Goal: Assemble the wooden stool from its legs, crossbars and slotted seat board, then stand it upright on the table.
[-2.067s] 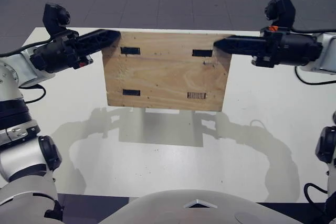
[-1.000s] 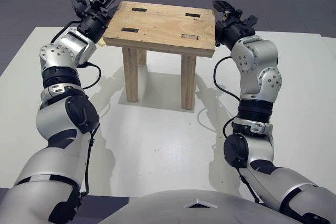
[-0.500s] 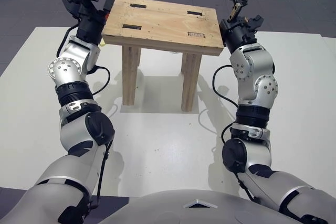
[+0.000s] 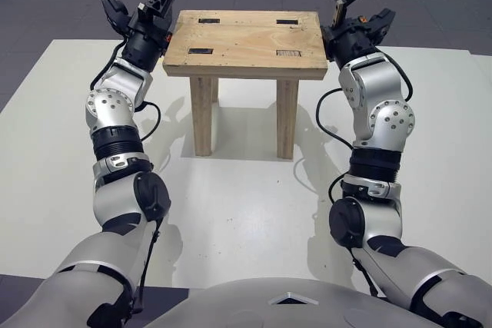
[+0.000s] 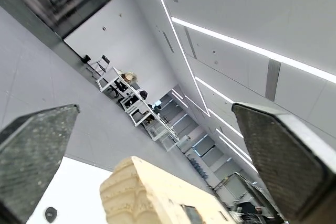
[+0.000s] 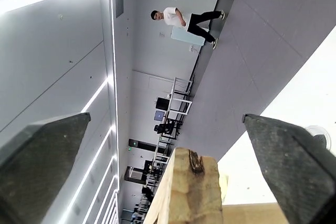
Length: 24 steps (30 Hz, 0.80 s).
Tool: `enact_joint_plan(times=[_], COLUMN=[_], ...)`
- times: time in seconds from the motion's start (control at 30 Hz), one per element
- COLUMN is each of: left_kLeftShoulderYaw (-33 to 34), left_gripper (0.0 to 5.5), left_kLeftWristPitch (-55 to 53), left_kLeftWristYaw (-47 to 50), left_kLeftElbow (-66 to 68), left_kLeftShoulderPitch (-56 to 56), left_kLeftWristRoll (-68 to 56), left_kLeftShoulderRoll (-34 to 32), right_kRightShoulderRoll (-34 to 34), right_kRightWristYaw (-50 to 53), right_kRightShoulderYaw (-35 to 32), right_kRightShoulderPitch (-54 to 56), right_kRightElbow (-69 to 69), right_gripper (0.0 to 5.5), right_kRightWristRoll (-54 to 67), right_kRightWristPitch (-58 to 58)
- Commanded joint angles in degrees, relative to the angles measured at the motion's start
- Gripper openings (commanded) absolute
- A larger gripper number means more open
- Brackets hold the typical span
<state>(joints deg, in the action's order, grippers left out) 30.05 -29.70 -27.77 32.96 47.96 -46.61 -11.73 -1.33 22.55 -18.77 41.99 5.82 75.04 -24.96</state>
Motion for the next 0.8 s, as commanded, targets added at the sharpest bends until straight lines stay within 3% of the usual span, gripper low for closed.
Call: enact_joint_plan(times=[0.03, 0.27, 0.5, 0.63, 0.8], left_kLeftShoulderYaw=[-3.63, -4.73, -10.16, -13.84, -12.94], left_gripper=[5.40, 5.40, 5.40, 5.40, 5.40], left_kLeftWristPitch=[4.14, 18.17, 34.95, 39.40, 41.91], left_kLeftWristYaw=[2.27, 5.26, 19.48, 24.98, 31.52], left_kLeftElbow=[-0.19, -6.18, -17.67, -22.74, -22.52], left_kLeftShoulderPitch=[-3.03, -4.95, -6.67, -6.81, -7.28], left_kLeftWristRoll=[3.37, 8.39, 29.17, 40.82, 47.42], left_kLeftShoulderRoll=[6.31, 7.96, 4.81, 1.21, -2.07], right_kRightShoulderRoll=[-1.30, 1.71, 10.24, 13.08, 16.97], right_kRightWristYaw=[-4.01, -14.72, -19.81, -16.46, -5.21], right_kRightShoulderYaw=[7.52, 10.84, 17.57, 17.34, 15.92], right_kRightShoulderPitch=[-2.29, -7.21, -4.83, -3.86, -3.89], right_kRightElbow=[-1.13, -4.91, -8.41, -9.38, -6.53], right_gripper=[5.38, 5.38, 5.38, 5.38, 5.38], right_kRightWristRoll=[-9.45, -26.05, -52.89, -65.69, -85.11], right_kRightWristPitch=[-2.29, 5.60, 18.12, 23.50, 29.22])
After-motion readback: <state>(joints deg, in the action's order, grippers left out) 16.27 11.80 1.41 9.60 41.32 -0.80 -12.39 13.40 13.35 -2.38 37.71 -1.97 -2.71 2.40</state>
